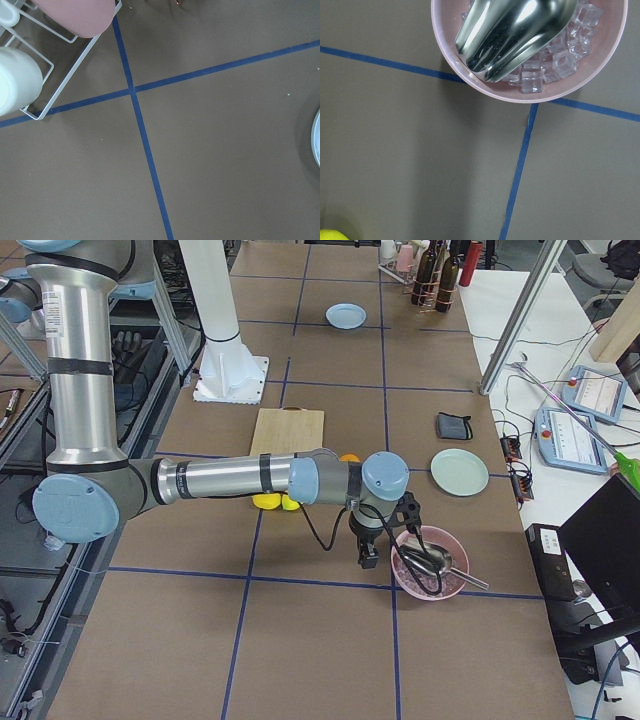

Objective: Pick orange to plate

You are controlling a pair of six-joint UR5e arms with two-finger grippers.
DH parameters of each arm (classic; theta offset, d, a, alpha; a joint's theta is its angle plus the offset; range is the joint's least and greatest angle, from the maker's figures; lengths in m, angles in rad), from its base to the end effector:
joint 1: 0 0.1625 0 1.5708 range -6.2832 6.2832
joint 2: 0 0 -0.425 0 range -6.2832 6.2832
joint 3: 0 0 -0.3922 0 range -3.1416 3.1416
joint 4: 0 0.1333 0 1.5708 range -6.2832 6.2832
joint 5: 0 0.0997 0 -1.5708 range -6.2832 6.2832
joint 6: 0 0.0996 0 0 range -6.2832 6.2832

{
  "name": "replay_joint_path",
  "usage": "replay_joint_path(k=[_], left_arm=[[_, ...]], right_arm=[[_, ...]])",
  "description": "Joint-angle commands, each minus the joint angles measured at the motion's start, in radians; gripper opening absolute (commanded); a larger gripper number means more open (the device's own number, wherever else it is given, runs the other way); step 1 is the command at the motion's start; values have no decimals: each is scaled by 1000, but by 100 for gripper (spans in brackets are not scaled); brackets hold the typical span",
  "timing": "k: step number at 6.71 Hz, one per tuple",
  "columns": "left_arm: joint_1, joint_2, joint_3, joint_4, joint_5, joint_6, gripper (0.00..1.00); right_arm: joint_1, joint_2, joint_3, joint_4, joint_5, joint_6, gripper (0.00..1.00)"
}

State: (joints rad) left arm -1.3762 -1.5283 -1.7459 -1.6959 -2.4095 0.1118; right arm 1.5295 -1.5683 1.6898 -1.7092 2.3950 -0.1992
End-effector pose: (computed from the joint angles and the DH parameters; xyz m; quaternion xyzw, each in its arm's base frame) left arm 0.0355 -0.4864 0.5742 0.1006 0.4083 0.1899 0.8872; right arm 0.0400 -0.4910 0.6093 0.0239 -0.3999 -0.1066 0.9100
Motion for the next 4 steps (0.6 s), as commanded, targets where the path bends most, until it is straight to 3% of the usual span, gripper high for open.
replay_joint_path(k=[1,4], left_arm=[[153,0,34,-162,3,-332,100],[261,0,63,-310,3,-544,100]], right_arm=[[-6,-12,-9,60,3,-5,100],[-8,-12,-9,60,16,-5,100]])
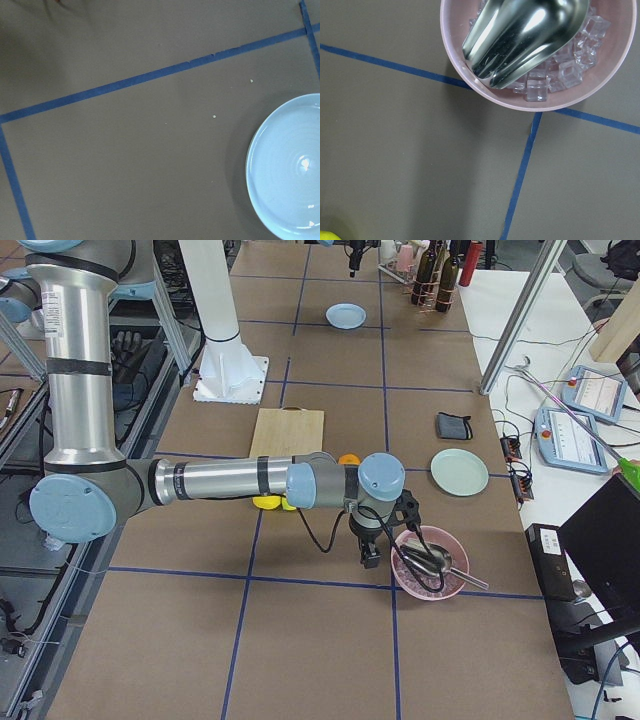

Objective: Pick orange to plate
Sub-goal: 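Lower the left gripper to the rim of the light blue plate and grip it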

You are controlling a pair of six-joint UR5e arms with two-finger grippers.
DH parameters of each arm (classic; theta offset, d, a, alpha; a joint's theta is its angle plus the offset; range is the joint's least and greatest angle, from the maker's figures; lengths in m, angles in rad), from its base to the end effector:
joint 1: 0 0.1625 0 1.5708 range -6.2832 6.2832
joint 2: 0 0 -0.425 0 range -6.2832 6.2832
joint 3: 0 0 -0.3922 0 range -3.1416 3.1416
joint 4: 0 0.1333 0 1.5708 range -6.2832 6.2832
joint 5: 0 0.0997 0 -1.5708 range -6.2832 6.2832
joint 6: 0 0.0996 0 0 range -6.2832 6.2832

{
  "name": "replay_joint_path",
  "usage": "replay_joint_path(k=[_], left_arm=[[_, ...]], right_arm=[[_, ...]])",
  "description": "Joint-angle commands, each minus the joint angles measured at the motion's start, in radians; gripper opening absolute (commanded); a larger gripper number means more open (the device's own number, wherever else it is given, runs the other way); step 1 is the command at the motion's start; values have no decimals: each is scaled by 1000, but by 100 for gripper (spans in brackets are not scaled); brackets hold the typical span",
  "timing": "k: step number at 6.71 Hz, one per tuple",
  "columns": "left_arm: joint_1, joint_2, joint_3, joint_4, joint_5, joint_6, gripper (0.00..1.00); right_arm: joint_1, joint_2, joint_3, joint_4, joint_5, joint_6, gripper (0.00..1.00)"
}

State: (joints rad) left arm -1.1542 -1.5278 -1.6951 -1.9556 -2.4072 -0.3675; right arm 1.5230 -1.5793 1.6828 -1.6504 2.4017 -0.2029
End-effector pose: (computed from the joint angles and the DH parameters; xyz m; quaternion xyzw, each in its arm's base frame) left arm 0.1447 -0.4737 0.5701 0.0441 0.4458 0.1156 0.8865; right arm 0.0364 -0.4901 0.6117 0.0422 -0.4015 -0.1192 0.9071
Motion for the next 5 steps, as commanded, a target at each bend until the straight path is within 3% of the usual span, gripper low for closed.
replay_joint_path(k=[1,2,5], left_arm=[[103,-2,24,-109,41,-182,100],[175,-2,26,-194,115,-308,100],[217,-2,109,-338,141,-401,97]], right_arm=[[-13,-1,-3,0,26,5,100],[-24,-1,-5,1,24,3,100],[-38,-1,-6,0,22,5,100]])
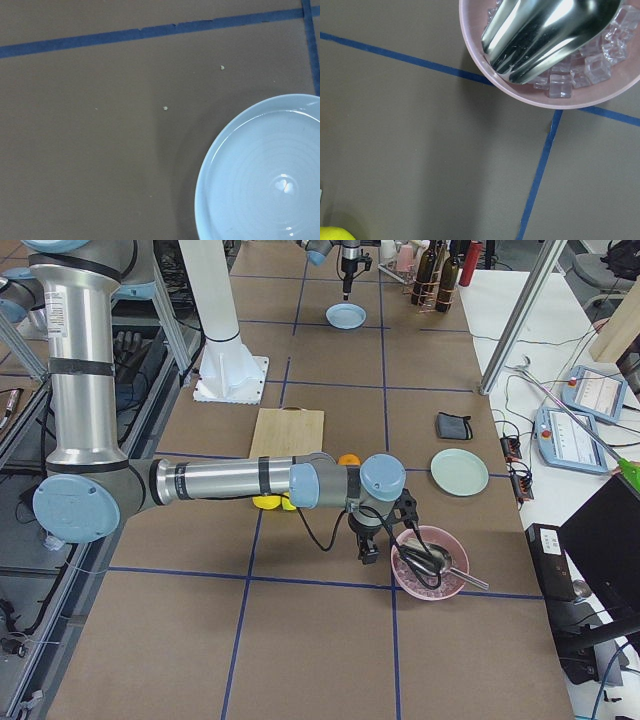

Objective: Pick orange to plate
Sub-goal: 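Lower the left gripper to the rim of the light blue plate and grip it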

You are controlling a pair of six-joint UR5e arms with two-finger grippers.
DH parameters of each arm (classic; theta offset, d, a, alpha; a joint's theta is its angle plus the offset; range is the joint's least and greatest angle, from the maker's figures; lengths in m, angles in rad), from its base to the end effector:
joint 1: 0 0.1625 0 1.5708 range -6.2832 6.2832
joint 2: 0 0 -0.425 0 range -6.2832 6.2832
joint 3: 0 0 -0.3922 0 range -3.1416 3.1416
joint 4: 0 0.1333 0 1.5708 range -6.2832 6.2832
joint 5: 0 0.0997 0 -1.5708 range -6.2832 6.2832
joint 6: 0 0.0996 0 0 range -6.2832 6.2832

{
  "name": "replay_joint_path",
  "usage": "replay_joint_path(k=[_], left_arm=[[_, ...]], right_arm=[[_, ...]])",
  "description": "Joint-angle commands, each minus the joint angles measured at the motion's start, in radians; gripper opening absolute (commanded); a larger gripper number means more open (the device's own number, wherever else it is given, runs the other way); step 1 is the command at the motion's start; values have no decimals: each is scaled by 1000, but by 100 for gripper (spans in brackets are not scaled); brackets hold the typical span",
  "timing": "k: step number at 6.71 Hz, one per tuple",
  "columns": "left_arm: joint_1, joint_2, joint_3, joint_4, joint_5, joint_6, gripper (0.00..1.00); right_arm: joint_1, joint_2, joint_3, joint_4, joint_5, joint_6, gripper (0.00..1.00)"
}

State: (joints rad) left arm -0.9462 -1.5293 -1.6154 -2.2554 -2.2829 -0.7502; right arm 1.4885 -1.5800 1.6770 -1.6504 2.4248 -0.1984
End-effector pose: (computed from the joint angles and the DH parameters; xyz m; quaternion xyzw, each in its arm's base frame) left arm 0.2367 -0.4451 0.5809 0.0360 0.4541 0.0619 0.8881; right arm 0.0180 -0.4904 0.6132 0.0319 -0.4130 -0.1309 0.9007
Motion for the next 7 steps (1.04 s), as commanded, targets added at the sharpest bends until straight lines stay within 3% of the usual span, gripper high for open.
replay_joint_path(k=[1,5,6,7], left_arm=[[17,-3,31,-42,17,-20,93],[58,-55,66,-44,17,-17,82],[60,-55,68,-44,17,-17,64],[60,-57,68,-44,16,-14,1]], right_arm=[[-4,0,1,0,-1,1,100],[-8,-2,-2,1,-7,-1,100],[-8,-2,-2,1,-7,-1,100],[-8,-2,-3,1,-7,-1,100]])
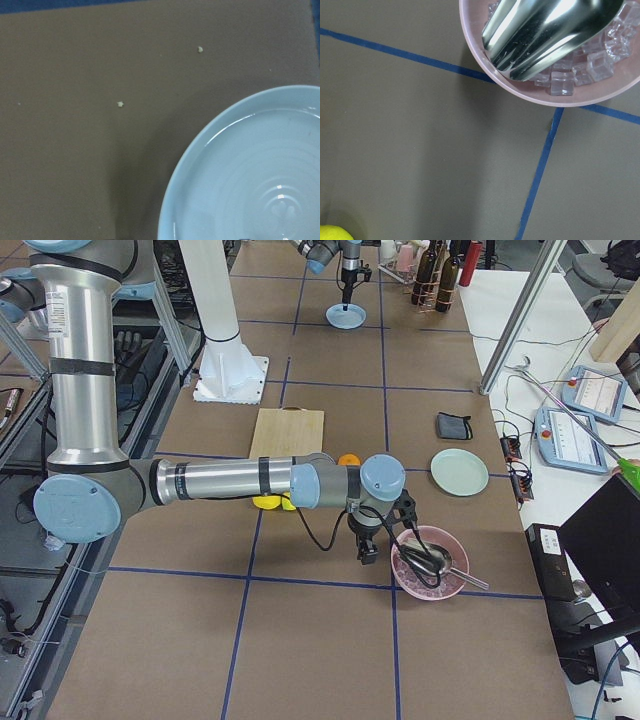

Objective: Pick orange to plate
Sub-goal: 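Lower the left gripper to the rim of the light blue plate and grip it, then slide the light blue plate with the left gripper toward the table center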

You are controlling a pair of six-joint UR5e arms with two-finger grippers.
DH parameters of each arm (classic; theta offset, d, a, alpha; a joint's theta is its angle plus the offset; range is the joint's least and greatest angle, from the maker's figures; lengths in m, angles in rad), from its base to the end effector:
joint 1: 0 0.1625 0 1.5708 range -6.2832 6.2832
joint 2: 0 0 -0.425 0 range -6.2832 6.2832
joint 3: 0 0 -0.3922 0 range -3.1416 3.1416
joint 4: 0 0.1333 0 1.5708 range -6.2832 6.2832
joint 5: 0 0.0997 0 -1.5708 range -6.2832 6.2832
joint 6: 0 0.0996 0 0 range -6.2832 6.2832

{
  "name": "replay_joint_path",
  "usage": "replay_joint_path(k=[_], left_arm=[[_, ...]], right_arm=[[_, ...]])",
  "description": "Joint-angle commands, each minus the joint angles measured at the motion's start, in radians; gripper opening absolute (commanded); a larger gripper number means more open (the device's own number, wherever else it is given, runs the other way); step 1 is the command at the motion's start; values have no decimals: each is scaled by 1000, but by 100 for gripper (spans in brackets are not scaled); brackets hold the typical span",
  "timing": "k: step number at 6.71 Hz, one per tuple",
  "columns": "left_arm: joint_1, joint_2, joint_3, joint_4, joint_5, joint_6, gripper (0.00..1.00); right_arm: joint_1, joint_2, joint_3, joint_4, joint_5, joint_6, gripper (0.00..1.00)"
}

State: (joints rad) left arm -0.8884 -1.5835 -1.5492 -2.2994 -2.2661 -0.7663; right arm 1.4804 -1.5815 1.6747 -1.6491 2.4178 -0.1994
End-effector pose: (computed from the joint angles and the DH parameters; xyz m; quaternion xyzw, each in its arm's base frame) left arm 0.2759 -0.4497 0.5827 0.0367 0.4582 0.0830 0.8842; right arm 0.0145 -0.4899 0.6154 0.0292 -0.4100 -0.1347 0.9016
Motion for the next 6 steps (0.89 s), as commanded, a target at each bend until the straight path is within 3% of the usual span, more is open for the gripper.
replay_joint_path(k=[1,3,4,6], left_arm=[[2,-7,1,0,-7,-5,0],[0,-9,-20,1,-19,-7,0],[0,-22,-67,5,-88,-99,0],[2,-233,-72,6,-112,-505,0]], right_arm=[[0,1,-1,2,-2,0,100],[-11,12,2,3,-6,-3,100],[-11,12,3,3,-8,-3,100],[-12,9,5,3,-8,-5,100]])
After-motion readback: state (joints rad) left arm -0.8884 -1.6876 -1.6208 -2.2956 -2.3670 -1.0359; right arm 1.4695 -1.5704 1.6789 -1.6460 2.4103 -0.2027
